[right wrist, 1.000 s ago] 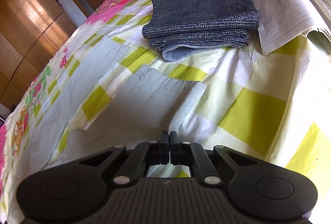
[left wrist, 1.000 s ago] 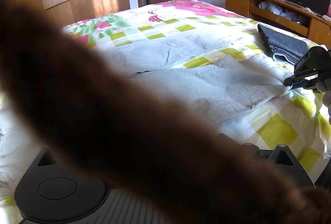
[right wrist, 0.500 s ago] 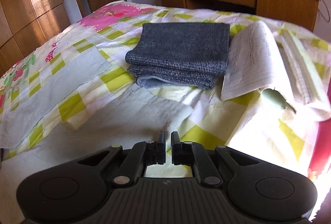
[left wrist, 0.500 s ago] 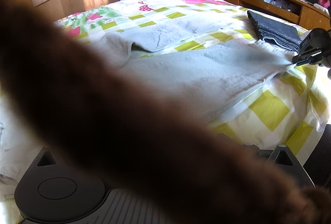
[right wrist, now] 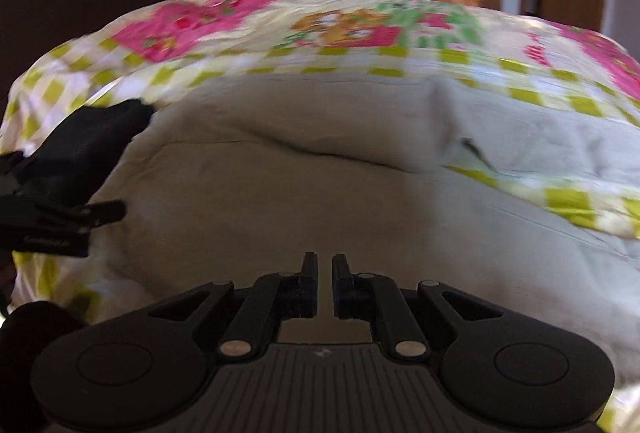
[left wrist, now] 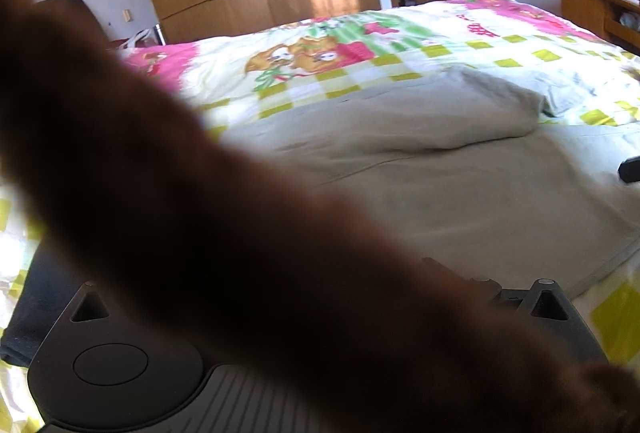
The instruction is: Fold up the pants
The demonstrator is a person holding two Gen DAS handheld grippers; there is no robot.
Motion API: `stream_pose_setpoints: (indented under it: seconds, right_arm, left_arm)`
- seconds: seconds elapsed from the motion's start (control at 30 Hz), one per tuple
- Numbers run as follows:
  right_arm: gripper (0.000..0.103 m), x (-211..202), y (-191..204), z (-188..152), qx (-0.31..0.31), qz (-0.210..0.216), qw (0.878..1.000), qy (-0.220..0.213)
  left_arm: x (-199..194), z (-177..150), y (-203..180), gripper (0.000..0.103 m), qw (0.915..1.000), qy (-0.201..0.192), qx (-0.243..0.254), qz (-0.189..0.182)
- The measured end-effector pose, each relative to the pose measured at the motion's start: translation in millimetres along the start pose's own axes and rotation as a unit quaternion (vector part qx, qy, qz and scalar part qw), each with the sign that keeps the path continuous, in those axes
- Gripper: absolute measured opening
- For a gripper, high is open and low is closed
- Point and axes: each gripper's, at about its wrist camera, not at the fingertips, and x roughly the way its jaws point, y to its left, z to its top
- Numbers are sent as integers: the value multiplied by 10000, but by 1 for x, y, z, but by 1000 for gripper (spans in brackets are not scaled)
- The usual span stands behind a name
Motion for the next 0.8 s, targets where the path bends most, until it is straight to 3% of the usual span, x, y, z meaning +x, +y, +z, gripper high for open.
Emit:
stream_pose_setpoints:
  seconds: [0.2, 0.27, 0.37, 0.5, 0.67, 0.8]
  right_arm:
    - [27, 72, 73, 9, -532, 979, 9910, 743]
    - [28, 73, 83, 6, -608, 1253, 9858, 935]
    - [28, 70, 83, 4, -538, 1499, 9801, 1185]
    - [27, 55, 71, 22, -607, 1398, 9828, 1039]
    - [33, 51, 33, 69, -1268, 861, 9873, 406]
    - [51, 90, -11, 121, -1815, 399, 9822, 277]
  left_arm:
    - [23, -17, 44, 103, 9988, 344, -350, 20]
    - [30, -29, 52, 101, 9966, 714, -392, -148]
    - [23, -49, 53, 101, 9955, 859, -97, -389]
    - [7, -53, 52, 101, 9950, 860, 103, -502]
    - [-17, -22, 70, 102, 9972, 262, 3, -706]
    - [3, 24, 86, 102, 9965, -151, -204, -793]
